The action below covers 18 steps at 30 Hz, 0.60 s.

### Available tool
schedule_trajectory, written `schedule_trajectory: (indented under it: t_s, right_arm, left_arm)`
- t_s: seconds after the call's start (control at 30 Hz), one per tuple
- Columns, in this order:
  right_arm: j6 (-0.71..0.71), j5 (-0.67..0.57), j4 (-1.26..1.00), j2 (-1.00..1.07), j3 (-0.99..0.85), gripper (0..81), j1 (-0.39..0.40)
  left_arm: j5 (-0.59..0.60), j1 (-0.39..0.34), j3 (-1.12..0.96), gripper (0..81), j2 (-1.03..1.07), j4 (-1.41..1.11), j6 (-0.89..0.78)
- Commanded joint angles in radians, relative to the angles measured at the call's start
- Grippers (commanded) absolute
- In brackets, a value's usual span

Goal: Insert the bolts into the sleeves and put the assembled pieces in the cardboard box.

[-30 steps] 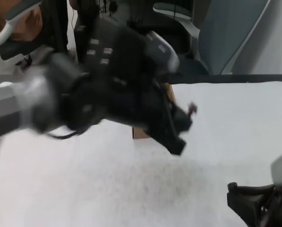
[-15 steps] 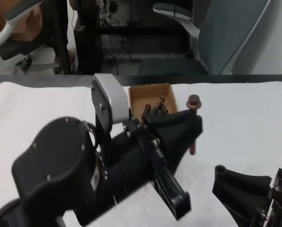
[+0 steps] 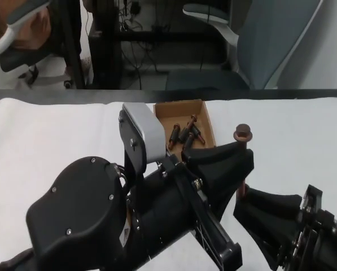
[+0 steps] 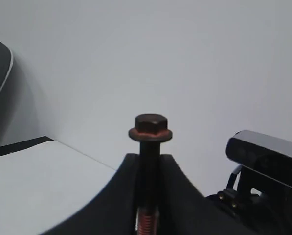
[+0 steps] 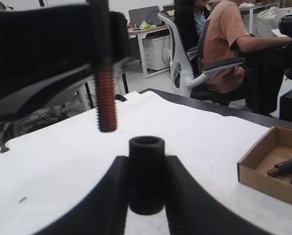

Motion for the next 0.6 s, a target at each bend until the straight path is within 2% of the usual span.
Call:
schedule_trajectory:
  t_s: [0.0,0.1,0.33,0.57]
  right_arm:
    - [0.010,-0.041,-0.030,0.000,-0.005,0.4,0.005]
    - [0.024,-0.086,-0.048,0.000,-0.005,0.4,0.011]
    - [0.024,-0.086,-0.049,0.000,-0.005,0.4,0.014]
    - [0.021,-0.038,-0.049,0.000,-0.005,0.4,0.014]
  left_arm:
    - [-0.025,-0.004,-0.003,1.8,-0.004,-0.019,0.018]
    - [-0.027,-0.004,-0.003,1.8,-0.004,-0.015,0.027]
    - [-0.032,-0.004,-0.003,1.8,-0.004,-0.003,0.025]
    - [0.055,-0.004,-0.003,1.8,-0.004,0.012,-0.003]
